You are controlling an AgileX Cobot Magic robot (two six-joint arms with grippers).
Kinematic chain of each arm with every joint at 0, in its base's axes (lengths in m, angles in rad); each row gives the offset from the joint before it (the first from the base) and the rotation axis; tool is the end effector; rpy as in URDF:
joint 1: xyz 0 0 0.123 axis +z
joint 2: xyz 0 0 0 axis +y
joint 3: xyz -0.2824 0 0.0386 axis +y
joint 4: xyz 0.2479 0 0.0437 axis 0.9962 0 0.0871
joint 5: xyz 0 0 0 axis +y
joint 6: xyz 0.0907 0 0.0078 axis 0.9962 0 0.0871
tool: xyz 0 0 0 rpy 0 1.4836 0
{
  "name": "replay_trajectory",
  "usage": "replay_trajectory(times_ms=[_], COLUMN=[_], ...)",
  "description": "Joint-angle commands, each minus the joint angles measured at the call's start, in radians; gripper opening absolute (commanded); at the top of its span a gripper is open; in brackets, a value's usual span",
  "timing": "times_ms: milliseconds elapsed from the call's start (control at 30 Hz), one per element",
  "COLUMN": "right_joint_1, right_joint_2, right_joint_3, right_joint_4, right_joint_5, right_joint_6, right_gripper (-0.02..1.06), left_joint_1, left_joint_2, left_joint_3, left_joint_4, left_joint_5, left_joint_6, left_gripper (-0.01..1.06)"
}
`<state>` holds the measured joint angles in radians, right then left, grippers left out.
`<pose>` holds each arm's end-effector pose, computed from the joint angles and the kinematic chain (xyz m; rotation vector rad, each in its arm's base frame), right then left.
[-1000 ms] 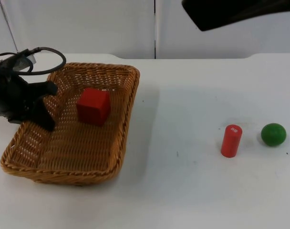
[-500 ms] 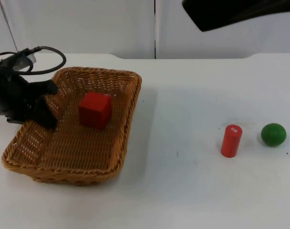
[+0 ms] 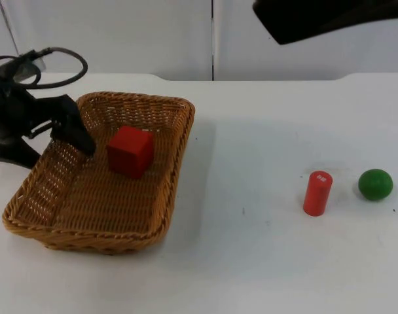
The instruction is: Pick up the basket with the left hand and place the object to the left of the red cylinder into the basket with the right hand.
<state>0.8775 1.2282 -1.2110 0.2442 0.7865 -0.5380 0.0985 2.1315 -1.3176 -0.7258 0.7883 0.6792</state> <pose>0.1532 0.2088 0.3834 -1.4131 1.8183 0.4633 0.4029 -0.0033 0.1127 0.1008 2.8164 -0.6696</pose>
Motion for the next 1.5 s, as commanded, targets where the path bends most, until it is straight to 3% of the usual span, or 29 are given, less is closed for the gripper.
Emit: replay_trajectory(times_ms=[0, 267, 667, 900, 1067, 1367, 1467], right_joint_1=[0.004, 0.004, 0.004, 0.004, 0.004, 0.004, 0.004], right_joint_2=[-0.007, -0.007, -0.007, -0.007, -0.007, -0.007, -0.007], right_joint_3=[0.0, 0.0, 0.0, 0.0, 0.0, 0.0, 0.0], right_joint_4=[-0.004, -0.006, -0.006, -0.006, -0.006, -0.006, -0.006], right_joint_5=[-0.004, -0.028, -0.11, -0.172, -0.173, -0.177, -0.177], right_joint_6=[-0.004, -0.004, 0.0, 0.075, 0.078, 0.104, 0.104], right_gripper=[0.92, 0.92, 0.92, 0.92, 0.92, 0.92, 0.92], left_joint_1=[0.003, 0.003, 0.001, 0.001, 0.001, 0.001, 0.001], left_joint_2=[-0.037, -0.155, -0.339, -0.438, -0.512, -0.751, -0.798], left_joint_3=[-0.007, -0.005, -0.003, 0.01, 0.071, 0.317, 0.348], left_joint_4=[0.052, 0.23, 0.237, 0.294, 0.296, 0.273, 0.268], left_joint_5=[-0.007, 0.005, 0.145, 0.229, 0.213, 0.086, 0.073], left_joint_6=[-0.038, -0.191, -0.251, -0.314, -0.315, -0.318, -0.318], left_gripper=[0.9, 0.9, 0.9, 0.9, 0.9, 0.9, 0.9])
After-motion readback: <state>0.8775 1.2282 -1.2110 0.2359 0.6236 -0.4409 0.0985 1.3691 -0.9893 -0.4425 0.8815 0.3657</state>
